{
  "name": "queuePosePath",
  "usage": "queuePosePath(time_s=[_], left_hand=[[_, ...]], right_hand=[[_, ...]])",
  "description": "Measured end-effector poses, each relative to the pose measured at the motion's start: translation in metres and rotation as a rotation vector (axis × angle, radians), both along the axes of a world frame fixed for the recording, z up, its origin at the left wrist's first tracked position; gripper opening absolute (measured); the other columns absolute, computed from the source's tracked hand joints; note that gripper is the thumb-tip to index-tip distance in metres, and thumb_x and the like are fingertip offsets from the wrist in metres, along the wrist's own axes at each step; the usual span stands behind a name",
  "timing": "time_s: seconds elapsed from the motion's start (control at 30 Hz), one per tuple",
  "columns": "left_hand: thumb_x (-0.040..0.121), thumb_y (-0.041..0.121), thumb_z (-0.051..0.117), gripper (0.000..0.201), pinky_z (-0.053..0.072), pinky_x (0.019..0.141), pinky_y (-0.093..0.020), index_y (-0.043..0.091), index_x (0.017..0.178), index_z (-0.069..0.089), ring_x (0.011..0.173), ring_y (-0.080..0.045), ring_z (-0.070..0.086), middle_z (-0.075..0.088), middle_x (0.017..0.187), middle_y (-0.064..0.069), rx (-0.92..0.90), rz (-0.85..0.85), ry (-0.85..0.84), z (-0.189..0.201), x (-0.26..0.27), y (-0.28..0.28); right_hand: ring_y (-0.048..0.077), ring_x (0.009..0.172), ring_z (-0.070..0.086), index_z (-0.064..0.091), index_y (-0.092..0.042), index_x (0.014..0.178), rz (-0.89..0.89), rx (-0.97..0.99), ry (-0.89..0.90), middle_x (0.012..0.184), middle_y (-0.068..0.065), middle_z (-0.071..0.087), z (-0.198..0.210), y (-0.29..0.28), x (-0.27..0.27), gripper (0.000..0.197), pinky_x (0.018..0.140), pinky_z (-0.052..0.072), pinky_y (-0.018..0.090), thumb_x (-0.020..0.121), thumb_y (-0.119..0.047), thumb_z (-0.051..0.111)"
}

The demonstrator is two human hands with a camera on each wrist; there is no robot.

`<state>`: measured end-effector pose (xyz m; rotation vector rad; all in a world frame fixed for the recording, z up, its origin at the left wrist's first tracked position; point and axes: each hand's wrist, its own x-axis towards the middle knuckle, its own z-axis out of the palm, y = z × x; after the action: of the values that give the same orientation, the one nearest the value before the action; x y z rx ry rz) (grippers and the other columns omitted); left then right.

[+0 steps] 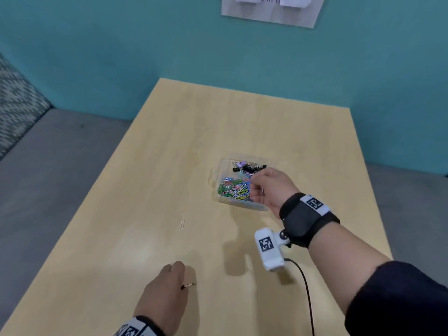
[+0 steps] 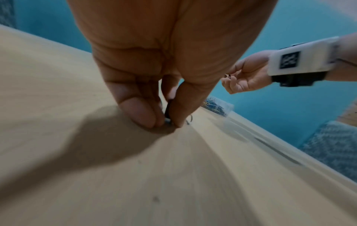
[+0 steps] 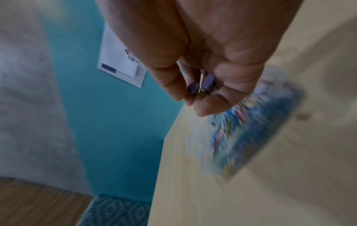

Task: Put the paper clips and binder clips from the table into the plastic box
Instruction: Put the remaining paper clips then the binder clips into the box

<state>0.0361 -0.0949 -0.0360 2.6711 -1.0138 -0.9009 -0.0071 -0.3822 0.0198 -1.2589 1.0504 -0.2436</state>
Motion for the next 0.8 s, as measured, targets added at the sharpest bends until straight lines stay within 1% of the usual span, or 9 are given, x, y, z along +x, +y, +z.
queuePosePath(time_s=[0.13, 0.23, 0.33, 0.4, 0.47, 0.57, 0.67, 0.7, 0.8], left_hand=[[0.082, 0.026, 0.05, 0.022, 0.03, 0.054, -0.023, 0.022, 0.071, 0.031, 0.066, -0.015, 0.042, 0.048, 0.072, 0.003, -0.055, 0.098, 0.084, 0.001, 0.001, -0.002], [0.08, 0.027, 0.057, 0.02, 0.033, 0.054, -0.021, 0.019, 0.076, 0.039, 0.059, -0.012, 0.042, 0.05, 0.067, 0.002, -0.149, 0.175, 0.145, 0.0, 0.008, 0.0], [0.081, 0.024, 0.062, 0.021, 0.038, 0.054, -0.018, 0.02, 0.072, 0.044, 0.054, -0.006, 0.048, 0.053, 0.059, 0.002, -0.275, 0.242, 0.165, 0.007, 0.021, -0.016], [0.08, 0.023, 0.063, 0.017, 0.044, 0.057, -0.025, 0.02, 0.072, 0.049, 0.056, -0.011, 0.054, 0.058, 0.061, -0.001, -0.334, 0.246, 0.132, 0.012, 0.035, -0.038], [0.078, 0.019, 0.065, 0.014, 0.045, 0.06, -0.031, 0.02, 0.073, 0.052, 0.061, -0.017, 0.055, 0.058, 0.063, 0.0, -0.405, 0.197, 0.097, 0.017, 0.052, -0.07], [0.078, 0.016, 0.066, 0.012, 0.035, 0.061, -0.027, 0.022, 0.078, 0.055, 0.069, -0.018, 0.054, 0.056, 0.07, 0.005, -0.457, 0.114, 0.018, 0.029, 0.076, -0.128], [0.081, 0.019, 0.062, 0.006, 0.042, 0.063, -0.029, 0.021, 0.082, 0.057, 0.073, -0.022, 0.056, 0.059, 0.075, 0.003, -0.442, 0.041, -0.029, 0.039, 0.09, -0.189], [0.081, 0.018, 0.059, 0.005, 0.045, 0.063, -0.029, 0.022, 0.082, 0.056, 0.073, -0.022, 0.057, 0.059, 0.076, 0.003, -0.426, 0.031, -0.034, 0.041, 0.092, -0.207], [0.084, 0.018, 0.055, 0.004, 0.049, 0.064, -0.031, 0.021, 0.083, 0.056, 0.072, -0.021, 0.058, 0.061, 0.08, 0.0, -0.408, 0.004, -0.039, 0.04, 0.096, -0.249]], right_hand=[[0.023, 0.063, 0.054, 0.055, -0.007, 0.078, 0.055, -0.2, 0.092, 0.073, 0.014, 0.056, 0.008, -0.046, 0.034, 0.012, 0.069, 0.057, 0.04, 0.088, -0.002, 0.051], [0.027, 0.075, 0.057, 0.061, -0.01, 0.087, 0.168, -0.246, 0.19, 0.088, 0.015, 0.061, 0.003, -0.062, 0.045, 0.005, 0.081, 0.055, 0.045, 0.088, -0.014, 0.057], [0.029, 0.097, 0.06, 0.064, -0.011, 0.109, 0.276, -0.433, 0.311, 0.106, 0.01, 0.064, -0.001, -0.062, 0.039, 0.024, 0.089, 0.051, 0.043, 0.087, -0.022, 0.059], [0.022, 0.098, 0.059, 0.063, -0.014, 0.112, 0.247, -0.499, 0.259, 0.107, 0.002, 0.065, -0.002, -0.052, 0.022, 0.025, 0.086, 0.047, 0.032, 0.087, -0.021, 0.06], [0.018, 0.086, 0.061, 0.066, -0.02, 0.097, 0.18, -0.477, 0.152, 0.094, -0.002, 0.068, -0.008, -0.038, -0.003, 0.012, 0.08, 0.047, 0.033, 0.086, -0.016, 0.061], [0.013, 0.062, 0.054, 0.064, -0.018, 0.079, 0.135, -0.417, 0.106, 0.066, -0.007, 0.062, -0.025, -0.017, -0.055, 0.008, 0.065, 0.045, 0.035, 0.083, -0.012, 0.062], [0.013, 0.052, 0.047, 0.057, -0.015, 0.071, 0.195, -0.403, 0.296, 0.054, -0.002, 0.055, -0.046, 0.007, -0.121, 0.012, 0.056, 0.041, 0.034, 0.082, -0.018, 0.061], [0.013, 0.054, 0.049, 0.055, -0.015, 0.07, 0.24, -0.419, 0.403, 0.057, 0.0, 0.057, -0.053, 0.015, -0.144, 0.016, 0.058, 0.042, 0.033, 0.084, -0.02, 0.062], [0.011, 0.07, 0.056, 0.048, -0.023, 0.069, 0.334, -0.406, 0.642, 0.069, 0.001, 0.057, -0.067, 0.036, -0.201, 0.019, 0.066, 0.042, 0.017, 0.084, -0.027, 0.059]])
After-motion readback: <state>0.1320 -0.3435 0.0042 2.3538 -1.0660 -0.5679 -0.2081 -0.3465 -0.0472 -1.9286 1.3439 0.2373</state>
